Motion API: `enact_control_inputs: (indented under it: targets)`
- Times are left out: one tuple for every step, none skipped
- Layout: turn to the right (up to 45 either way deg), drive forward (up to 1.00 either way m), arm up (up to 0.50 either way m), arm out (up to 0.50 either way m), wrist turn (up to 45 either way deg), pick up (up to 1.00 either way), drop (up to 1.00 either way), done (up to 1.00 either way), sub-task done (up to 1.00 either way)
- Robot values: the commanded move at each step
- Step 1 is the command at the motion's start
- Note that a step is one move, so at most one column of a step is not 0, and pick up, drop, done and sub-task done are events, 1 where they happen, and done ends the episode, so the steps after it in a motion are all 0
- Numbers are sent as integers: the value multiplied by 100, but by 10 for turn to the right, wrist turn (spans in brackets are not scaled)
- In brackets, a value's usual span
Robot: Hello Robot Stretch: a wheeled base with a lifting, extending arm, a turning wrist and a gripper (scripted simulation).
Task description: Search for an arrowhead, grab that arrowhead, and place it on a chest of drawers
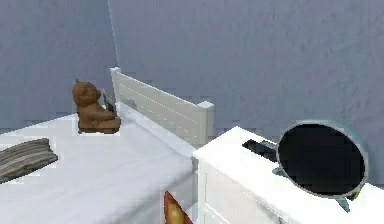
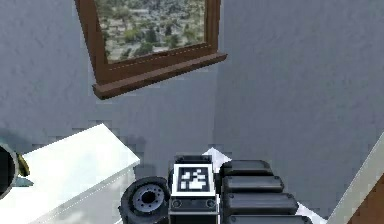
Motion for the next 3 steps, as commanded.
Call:
enact_control_inputs:
  targets:
    - [90, 0, 0, 0, 0, 0, 0, 0, 0]
    - [0, 25, 0, 0, 0, 0, 0, 0, 0]
    - [-30, 0, 0, 0, 0, 0, 0, 0, 0]
